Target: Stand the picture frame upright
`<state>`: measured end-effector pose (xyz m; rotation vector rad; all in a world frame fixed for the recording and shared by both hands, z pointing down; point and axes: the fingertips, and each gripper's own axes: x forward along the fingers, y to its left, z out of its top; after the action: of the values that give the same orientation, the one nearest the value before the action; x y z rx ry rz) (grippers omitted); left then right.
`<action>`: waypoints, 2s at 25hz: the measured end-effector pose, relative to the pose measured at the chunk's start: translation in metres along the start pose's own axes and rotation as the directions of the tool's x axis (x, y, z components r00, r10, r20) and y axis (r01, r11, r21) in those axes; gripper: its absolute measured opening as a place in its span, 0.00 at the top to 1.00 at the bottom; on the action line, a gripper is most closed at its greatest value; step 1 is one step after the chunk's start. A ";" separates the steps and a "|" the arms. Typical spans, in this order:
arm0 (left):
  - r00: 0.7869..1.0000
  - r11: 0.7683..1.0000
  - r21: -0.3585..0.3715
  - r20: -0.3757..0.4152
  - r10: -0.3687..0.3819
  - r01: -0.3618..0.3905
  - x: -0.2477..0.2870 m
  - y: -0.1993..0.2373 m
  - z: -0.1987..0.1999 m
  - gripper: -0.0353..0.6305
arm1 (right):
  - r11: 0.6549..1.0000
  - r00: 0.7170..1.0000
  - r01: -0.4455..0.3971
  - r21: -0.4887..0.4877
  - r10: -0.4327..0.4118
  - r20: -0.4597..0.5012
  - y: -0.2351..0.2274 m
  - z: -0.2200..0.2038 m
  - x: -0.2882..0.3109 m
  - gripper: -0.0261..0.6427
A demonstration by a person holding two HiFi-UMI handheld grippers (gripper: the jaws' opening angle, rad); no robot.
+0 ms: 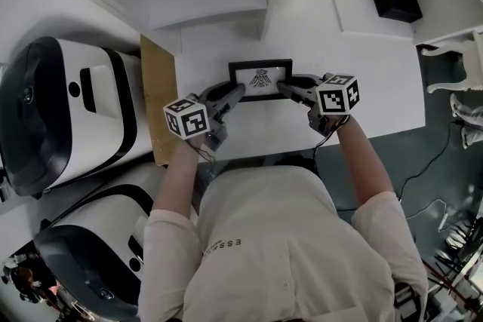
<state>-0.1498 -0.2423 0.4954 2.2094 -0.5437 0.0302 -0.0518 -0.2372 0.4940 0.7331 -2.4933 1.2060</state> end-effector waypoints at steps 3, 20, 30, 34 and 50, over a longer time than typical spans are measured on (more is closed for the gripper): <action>1.000 0.999 0.033 -0.018 0.019 -0.018 0.008 0.020 0.007 0.82 | 0.999 0.999 0.034 -0.006 -0.034 0.003 -0.016 0.007 0.013 0.82; 0.988 0.973 0.195 -0.063 0.141 -0.126 0.047 0.089 0.027 0.79 | 0.958 0.969 0.248 -0.143 -0.245 0.043 -0.084 0.034 0.050 0.80; 0.963 0.916 0.363 -0.136 0.232 -0.169 0.057 0.104 0.031 0.79 | 0.911 0.942 0.332 -0.245 -0.335 0.028 -0.109 0.042 0.063 0.77; 0.955 0.912 0.354 -0.133 0.266 -0.205 0.056 0.110 0.034 0.79 | 0.903 0.935 0.349 -0.251 -0.352 0.037 -0.111 0.046 0.067 0.77; 0.917 0.867 0.409 -0.146 0.371 -0.285 0.054 0.127 0.050 0.79 | 0.841 0.906 0.417 -0.346 -0.415 0.084 -0.112 0.062 0.077 0.76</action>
<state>-0.1588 -0.3700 0.5671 2.4141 -0.8427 0.6045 -0.0558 -0.3692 0.5633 1.0973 -2.2894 0.5766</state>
